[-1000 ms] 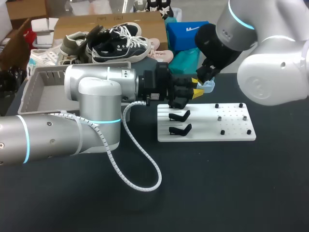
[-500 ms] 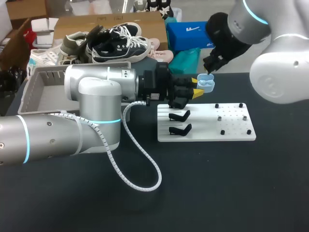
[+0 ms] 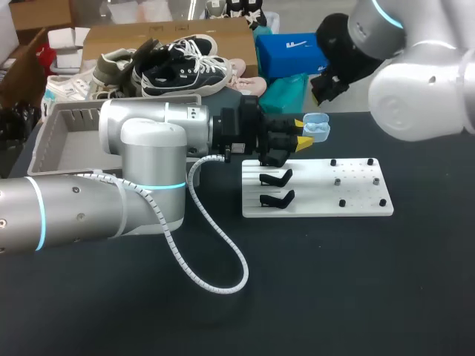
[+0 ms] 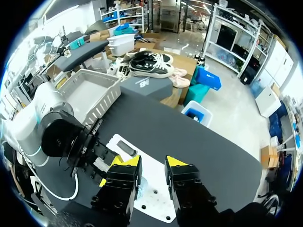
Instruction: Pick up each earbud case from the left stands, insert the matching earbuds, close the lid, and place the case in the box.
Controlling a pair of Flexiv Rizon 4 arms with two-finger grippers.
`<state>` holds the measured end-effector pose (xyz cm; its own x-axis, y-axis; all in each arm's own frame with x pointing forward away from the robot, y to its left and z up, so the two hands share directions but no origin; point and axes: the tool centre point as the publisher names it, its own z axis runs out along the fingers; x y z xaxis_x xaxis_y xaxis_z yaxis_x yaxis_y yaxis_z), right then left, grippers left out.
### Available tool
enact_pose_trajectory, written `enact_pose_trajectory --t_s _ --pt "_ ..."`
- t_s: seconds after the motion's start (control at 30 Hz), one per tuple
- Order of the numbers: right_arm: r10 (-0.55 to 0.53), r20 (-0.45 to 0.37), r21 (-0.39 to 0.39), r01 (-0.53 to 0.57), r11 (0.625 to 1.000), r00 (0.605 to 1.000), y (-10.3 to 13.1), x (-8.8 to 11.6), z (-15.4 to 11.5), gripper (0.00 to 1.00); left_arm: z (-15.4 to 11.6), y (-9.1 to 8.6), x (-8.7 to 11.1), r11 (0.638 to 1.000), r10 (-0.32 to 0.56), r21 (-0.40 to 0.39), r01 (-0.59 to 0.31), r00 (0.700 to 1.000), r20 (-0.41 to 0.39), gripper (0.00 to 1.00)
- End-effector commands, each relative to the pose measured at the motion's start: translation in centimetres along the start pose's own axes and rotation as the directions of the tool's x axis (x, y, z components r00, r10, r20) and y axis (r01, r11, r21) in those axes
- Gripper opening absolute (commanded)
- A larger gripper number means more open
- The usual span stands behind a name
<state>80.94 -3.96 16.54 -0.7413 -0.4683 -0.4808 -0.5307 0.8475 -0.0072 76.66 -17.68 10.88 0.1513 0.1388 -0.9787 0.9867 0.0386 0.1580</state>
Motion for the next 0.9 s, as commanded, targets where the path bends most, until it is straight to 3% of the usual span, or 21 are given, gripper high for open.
enact_pose_trajectory --t_s 0.03,0.9 --pt "0.001 -0.034 -0.011 -0.001 1.0 0.999 0.0 -0.8 1.1 0.28 0.0 0.0 0.0 1.0 0.001 0.0 -0.001 1.0 0.002 0.0" --pt "0.02 -0.046 -0.026 -0.021 0.999 0.999 2.2 2.5 -0.1 0.27 0.0 0.0 0.0 1.0 0.001 0.0 -0.001 1.0 0.002 0.0"
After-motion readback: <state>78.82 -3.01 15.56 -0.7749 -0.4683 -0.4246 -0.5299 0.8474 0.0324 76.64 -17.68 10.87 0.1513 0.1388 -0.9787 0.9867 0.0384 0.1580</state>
